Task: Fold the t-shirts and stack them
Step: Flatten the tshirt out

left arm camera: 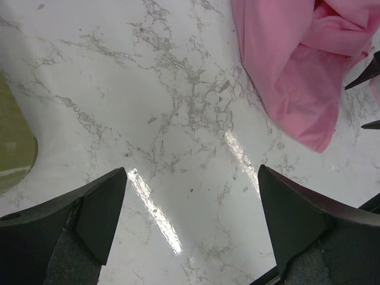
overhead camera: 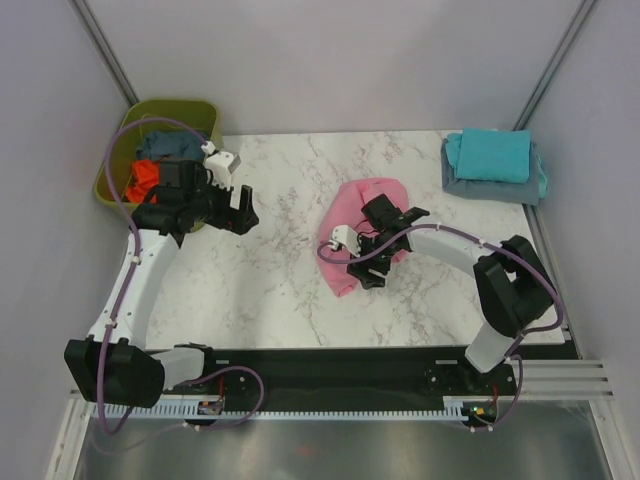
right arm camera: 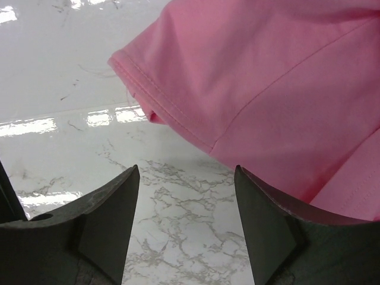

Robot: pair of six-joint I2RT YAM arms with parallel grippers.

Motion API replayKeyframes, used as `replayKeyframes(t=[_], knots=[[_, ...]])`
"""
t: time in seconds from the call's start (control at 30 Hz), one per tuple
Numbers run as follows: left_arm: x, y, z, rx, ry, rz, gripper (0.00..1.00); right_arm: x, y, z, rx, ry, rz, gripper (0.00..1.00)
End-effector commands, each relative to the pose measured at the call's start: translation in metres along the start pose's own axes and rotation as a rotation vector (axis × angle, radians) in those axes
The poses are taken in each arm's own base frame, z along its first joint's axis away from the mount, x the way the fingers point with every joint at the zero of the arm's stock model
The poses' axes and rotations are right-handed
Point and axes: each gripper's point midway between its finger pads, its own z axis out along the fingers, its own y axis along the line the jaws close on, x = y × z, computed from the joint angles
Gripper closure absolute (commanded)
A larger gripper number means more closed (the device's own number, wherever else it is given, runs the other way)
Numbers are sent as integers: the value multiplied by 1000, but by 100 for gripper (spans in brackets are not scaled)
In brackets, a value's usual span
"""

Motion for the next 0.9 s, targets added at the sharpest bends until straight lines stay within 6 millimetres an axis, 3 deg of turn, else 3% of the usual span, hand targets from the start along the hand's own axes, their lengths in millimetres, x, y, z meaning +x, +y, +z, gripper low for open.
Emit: replayKeyframes(t=[0.0,0.23,0.4,0.47,0.53,0.67,0.73,0.87], knots=[[-14,6,-7,-15,-40,41,1,-20,-18,5,30,-49,-82,26],[-7,15,-8,-36,-31,18,1,-28,-37,16,68,-61,-54,29],[-8,20,-8,-46,-32,10,1,-30,-44,25,79,-48,-31,53],[-8,20,-8,-46,-32,10,1,-31,-45,24,80,-49,-33,56],[-8,21,-8,-46,-30,9,1,-33,-41,18,67,-49,-49,54],[-8,21,-8,-47,-31,9,1,-37,-25,6,13,-70,-94,33],[-6,21,-8,-48,-28,6,1,-38,-15,2,-23,-81,-105,30],[-6,23,-9,-54,-29,2,1,-19,-5,16,-91,-2,-97,26]])
